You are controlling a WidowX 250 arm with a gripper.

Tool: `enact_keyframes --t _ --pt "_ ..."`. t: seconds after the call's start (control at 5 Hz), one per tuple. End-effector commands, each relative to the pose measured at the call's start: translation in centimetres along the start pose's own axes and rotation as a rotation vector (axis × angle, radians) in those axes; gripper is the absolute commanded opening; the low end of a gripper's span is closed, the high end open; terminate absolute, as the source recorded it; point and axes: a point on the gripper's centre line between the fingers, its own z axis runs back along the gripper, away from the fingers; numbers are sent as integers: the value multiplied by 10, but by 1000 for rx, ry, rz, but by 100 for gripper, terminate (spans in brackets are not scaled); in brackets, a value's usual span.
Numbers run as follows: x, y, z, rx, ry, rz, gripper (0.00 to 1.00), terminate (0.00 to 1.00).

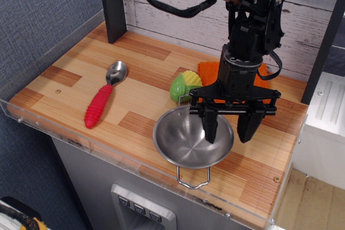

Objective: Move the pot towards the bottom of counter.

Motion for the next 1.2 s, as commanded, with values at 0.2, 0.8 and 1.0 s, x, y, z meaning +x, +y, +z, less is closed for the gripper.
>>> enact_keyframes --t 0.2,0.8,1.0 --pt "2 -1 13 -12 -34 -7 100 0" --pt "18 13 71 -152 -147 56 100 0" --pt "24 25 87 -176 -182 103 100 0"
